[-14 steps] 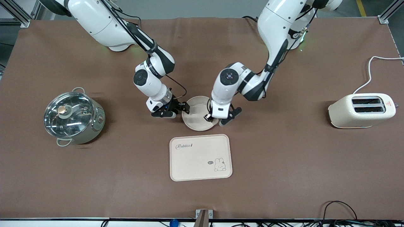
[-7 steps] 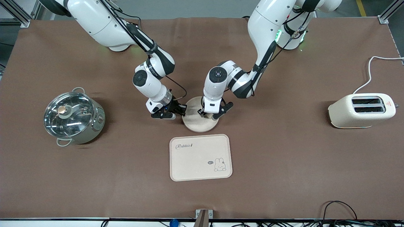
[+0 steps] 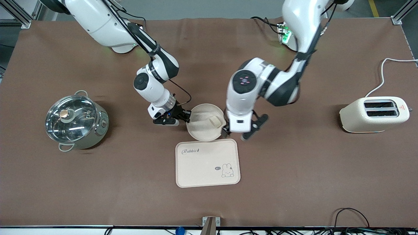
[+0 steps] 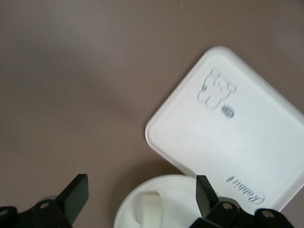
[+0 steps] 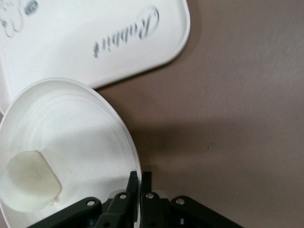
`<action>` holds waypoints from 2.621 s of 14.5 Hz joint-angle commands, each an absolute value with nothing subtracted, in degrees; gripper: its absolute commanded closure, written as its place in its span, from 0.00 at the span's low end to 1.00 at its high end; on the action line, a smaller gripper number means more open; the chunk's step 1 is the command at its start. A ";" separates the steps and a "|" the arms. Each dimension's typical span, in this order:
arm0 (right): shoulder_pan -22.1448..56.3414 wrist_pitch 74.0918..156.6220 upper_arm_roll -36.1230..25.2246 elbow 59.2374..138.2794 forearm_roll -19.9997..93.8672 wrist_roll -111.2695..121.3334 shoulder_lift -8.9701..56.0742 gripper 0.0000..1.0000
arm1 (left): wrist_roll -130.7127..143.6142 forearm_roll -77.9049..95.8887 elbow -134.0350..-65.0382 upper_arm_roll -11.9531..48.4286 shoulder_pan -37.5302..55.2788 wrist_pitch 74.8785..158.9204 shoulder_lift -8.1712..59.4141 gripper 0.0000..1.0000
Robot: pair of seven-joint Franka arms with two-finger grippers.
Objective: Place bun in plate and plate on tray
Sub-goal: 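Release the bun with the left gripper while the right gripper drags the plate, then set the plate onto the tray with the right gripper while the left arm retracts, then open the right gripper to release the plate rim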
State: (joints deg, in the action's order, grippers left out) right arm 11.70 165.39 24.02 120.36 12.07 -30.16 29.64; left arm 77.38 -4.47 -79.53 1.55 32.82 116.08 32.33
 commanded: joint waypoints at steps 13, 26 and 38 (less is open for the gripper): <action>14.93 143.26 15.92 67.27 2.72 -33.40 57.98 1.00 | 15.33 -3.78 -80.06 1.76 6.68 90.28 8.02 0.00; 16.70 144.40 13.89 76.09 -1.14 -35.60 54.60 1.00 | 2.37 -0.26 -92.72 4.12 2.64 87.10 -5.45 0.00; 15.03 150.03 14.41 83.23 -0.88 -35.68 50.98 0.54 | 0.88 0.09 -93.16 5.19 2.11 87.36 -5.54 0.00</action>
State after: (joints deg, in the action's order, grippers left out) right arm 16.39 149.90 13.59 80.84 0.26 -34.64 53.02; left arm 2.09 0.54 -92.43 4.91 2.61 87.24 -4.72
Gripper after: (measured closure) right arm 0.621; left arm 0.000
